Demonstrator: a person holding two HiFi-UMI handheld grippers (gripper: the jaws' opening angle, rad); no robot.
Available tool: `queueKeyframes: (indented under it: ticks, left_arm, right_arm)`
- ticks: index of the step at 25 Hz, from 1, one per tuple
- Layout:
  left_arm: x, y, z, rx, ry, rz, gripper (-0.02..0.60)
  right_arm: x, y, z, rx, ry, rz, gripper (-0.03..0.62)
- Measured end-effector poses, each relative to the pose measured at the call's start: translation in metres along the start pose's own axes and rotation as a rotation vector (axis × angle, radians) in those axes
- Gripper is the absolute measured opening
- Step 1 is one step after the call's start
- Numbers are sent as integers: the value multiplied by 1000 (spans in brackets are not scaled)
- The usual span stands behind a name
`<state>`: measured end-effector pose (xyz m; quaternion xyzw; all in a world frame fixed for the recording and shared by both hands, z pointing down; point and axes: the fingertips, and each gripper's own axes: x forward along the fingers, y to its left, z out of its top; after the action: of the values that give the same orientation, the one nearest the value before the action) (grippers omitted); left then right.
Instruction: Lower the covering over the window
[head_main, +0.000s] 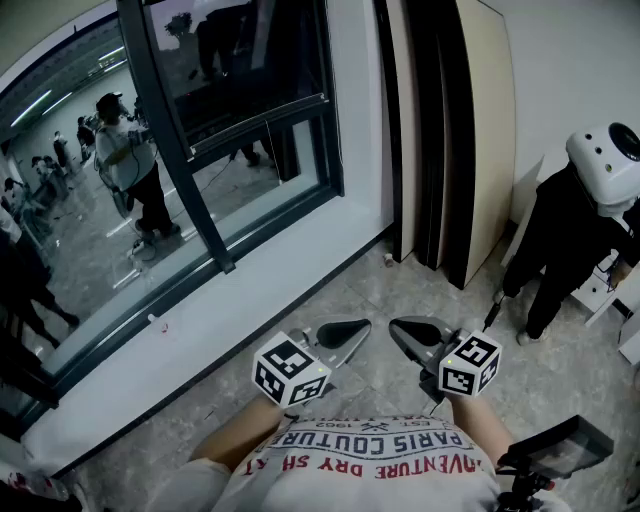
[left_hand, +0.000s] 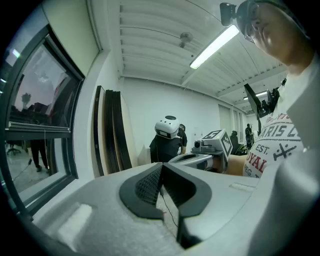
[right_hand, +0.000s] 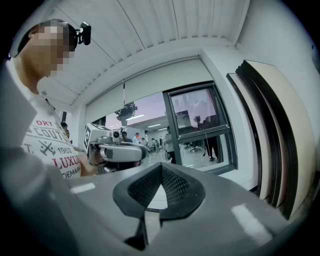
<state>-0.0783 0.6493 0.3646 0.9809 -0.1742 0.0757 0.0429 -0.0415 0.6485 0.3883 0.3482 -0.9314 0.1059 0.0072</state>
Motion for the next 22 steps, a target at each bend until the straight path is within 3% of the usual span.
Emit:
queueKeyframes:
  ticks: [22]
  left_arm:
    - [1, 8, -3, -15, 18, 8, 2]
  right_arm:
    - [4, -5, 2, 33, -27, 16, -2]
